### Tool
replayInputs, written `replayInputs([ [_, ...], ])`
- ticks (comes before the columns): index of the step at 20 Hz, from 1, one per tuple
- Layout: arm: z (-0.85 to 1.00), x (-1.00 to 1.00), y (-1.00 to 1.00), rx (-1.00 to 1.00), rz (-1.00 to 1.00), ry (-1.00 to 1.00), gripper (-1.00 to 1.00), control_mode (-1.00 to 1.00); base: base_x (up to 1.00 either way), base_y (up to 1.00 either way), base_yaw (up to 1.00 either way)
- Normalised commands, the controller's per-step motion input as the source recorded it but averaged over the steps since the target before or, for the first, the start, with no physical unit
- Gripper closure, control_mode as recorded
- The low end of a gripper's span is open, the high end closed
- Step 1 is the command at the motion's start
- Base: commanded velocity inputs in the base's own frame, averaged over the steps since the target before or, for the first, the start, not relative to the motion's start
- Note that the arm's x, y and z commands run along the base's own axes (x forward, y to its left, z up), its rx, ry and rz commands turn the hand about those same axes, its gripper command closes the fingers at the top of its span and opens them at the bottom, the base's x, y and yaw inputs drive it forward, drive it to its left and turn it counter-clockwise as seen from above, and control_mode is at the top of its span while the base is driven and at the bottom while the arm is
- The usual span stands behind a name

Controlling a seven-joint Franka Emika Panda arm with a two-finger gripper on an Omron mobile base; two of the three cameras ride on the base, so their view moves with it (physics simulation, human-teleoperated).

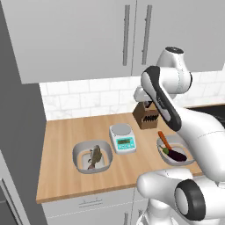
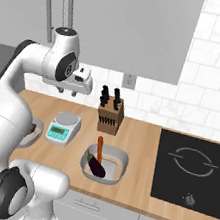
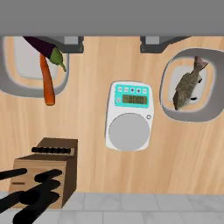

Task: Take the meat container that has the fish and place it on the second highest rack of the freezer. Then take the vegetable container that has the carrot and eggplant and place it on the highest rack of the freezer.

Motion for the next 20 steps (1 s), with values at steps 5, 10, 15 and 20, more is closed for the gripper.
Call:
replayInputs([
  [5,-0.52,0.00,0.00,-0.02,0.00,0.08,-1.00,-1.00,0.00,0.00,0.00],
  [10,-0.89,0.11,0.40,0.00,0.00,0.00,-1.00,-1.00,0.00,0.00,0.00],
  [15,-0.26,0.19,0.36,-0.02,0.00,0.18,-1.00,-1.00,0.00,0.00,0.00],
  [20,-0.14,0.15,0.01,0.00,0.02,0.15,-1.00,-1.00,0.00,0.00,0.00],
])
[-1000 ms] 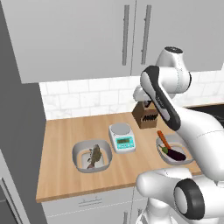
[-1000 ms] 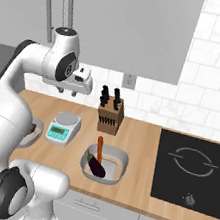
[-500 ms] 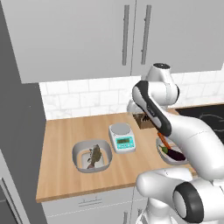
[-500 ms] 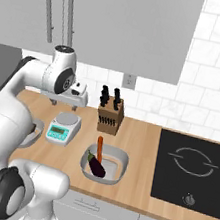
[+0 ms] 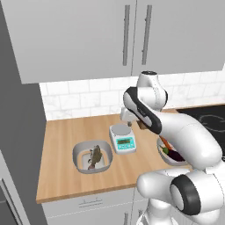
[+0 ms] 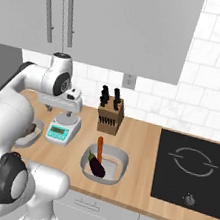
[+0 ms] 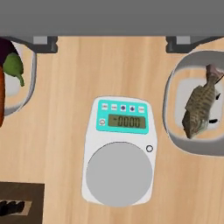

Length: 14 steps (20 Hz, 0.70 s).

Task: Take the meat container that has the fish and place it on the second highest rack of the freezer. Then take the vegetable container that has the carrot and eggplant and place it on the highest rack of the freezer.

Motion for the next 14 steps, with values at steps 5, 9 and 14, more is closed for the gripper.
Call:
replayInputs([
  [5,-0.37,0.01,0.00,0.00,0.03,0.04,-1.00,-1.00,0.00,0.00,0.00],
  [9,-0.57,0.00,0.04,0.00,0.03,0.00,-1.00,-1.00,0.00,0.00,0.00],
  [14,-0.17,0.00,0.17,0.00,0.01,0.00,-1.00,-1.00,0.00,0.00,0.00],
])
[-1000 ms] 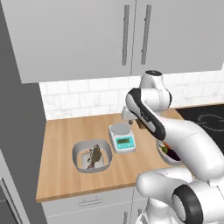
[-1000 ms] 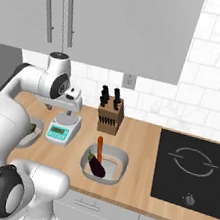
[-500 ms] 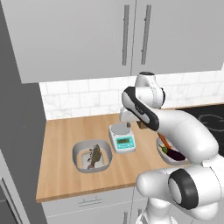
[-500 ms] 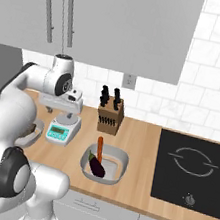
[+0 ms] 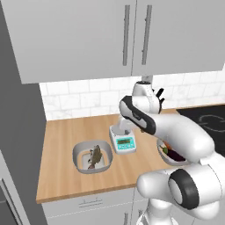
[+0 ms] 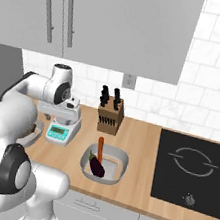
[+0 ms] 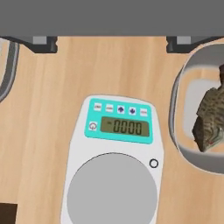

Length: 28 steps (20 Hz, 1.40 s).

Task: Take the meat container that has the fish and place it on the second highest rack of the freezer. Then take the vegetable container that has the carrot and eggplant and place it on the highest rack of the freezer.

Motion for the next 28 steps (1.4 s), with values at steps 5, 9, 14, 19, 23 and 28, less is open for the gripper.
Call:
replayInputs([
  [5,-0.05,0.00,0.32,-0.03,0.00,0.02,-1.00,-1.00,0.00,0.00,0.00],
  [9,-0.20,0.00,0.27,-0.01,0.00,0.00,-1.00,-1.00,0.00,0.00,0.00],
  [14,-0.26,-0.01,0.23,0.00,0.13,0.08,-1.00,-1.00,0.00,0.00,0.00],
  [19,-0.06,-0.03,0.34,-0.09,0.21,0.27,-1.00,-1.00,0.00,0.00,0.00],
  [23,-0.05,0.00,0.31,-0.10,0.17,0.26,-1.00,-1.00,0.00,0.00,0.00],
  [28,-0.42,-0.09,0.10,0.01,0.14,0.05,-1.00,-1.00,0.00,0.00,0.00],
])
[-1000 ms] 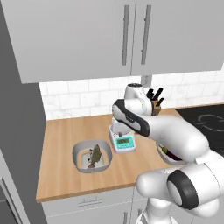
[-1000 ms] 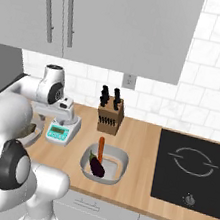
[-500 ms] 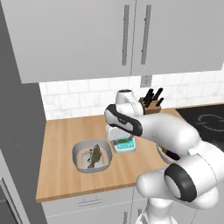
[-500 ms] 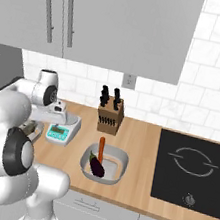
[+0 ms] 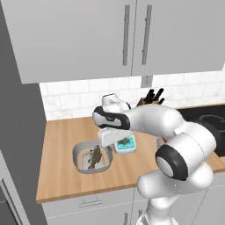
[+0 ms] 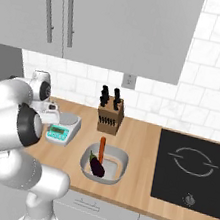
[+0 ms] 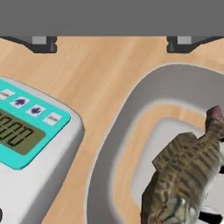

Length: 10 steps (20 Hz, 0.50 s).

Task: Take the meat container that has the fish and place it on the second highest rack of the freezer. Then take the vegetable container that has the carrot and eggplant and place it on the highest rack of the freezer.

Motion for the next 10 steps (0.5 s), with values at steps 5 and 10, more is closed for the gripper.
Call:
replayInputs([
  [5,-0.56,-0.08,0.27,0.04,0.10,0.01,-1.00,-1.00,0.00,0.00,0.00],
  [10,-0.29,-0.04,0.13,0.15,0.03,0.00,-1.00,-1.00,0.00,0.00,0.00],
])
